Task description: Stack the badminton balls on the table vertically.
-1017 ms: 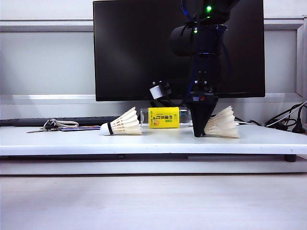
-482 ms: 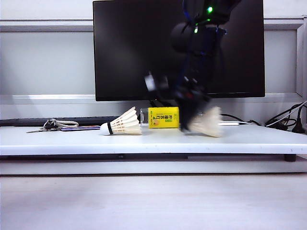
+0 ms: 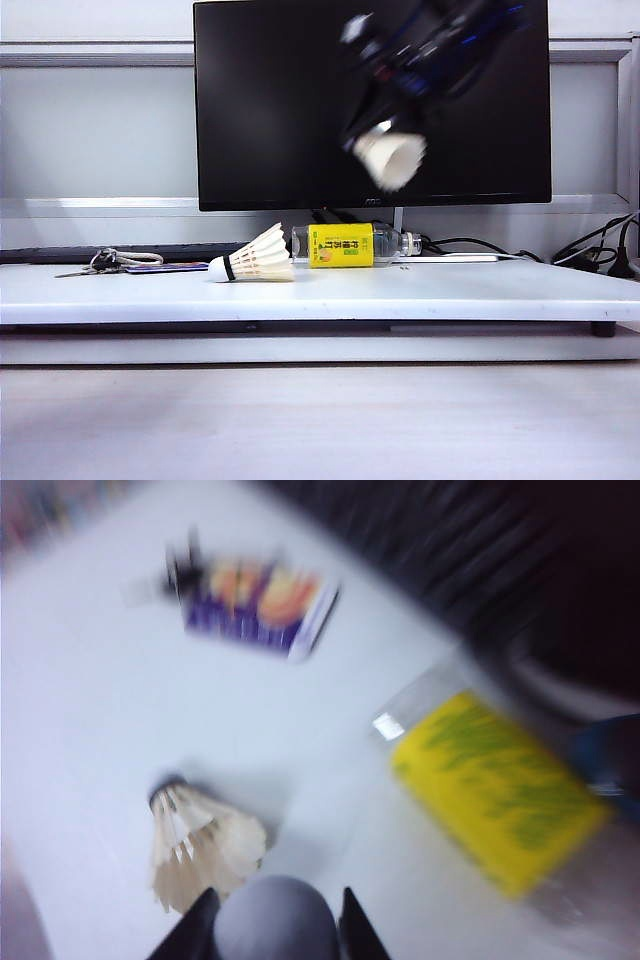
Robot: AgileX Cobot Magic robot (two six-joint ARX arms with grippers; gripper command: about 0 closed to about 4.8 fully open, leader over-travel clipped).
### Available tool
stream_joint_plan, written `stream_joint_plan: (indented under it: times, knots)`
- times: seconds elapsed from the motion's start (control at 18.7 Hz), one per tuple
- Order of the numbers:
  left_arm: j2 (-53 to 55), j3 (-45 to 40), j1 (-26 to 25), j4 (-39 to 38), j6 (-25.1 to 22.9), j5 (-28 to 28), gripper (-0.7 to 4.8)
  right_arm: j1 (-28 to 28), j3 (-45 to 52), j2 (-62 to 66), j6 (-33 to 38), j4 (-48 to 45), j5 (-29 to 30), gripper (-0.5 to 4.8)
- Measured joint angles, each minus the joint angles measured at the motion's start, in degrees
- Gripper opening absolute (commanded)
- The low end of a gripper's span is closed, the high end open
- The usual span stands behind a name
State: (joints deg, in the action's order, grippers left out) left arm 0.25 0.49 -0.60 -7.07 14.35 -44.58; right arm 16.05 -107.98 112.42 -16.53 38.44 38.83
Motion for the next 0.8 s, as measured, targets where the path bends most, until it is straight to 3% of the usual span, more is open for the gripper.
stream_joint_plan:
  times: [0.27, 0.8]
  knots:
    - [0.00, -0.02, 0.00, 0.00, -0.02, 0.09, 0.26, -3.52, 0.15, -3.69, 0.13, 0.00, 4.28, 1.58]
    - [0.00, 0.00, 0.00, 0.00, -0.02, 1.27, 0.26, -3.93, 4.90, -5.75, -2.71, -2.05, 4.55, 1.58]
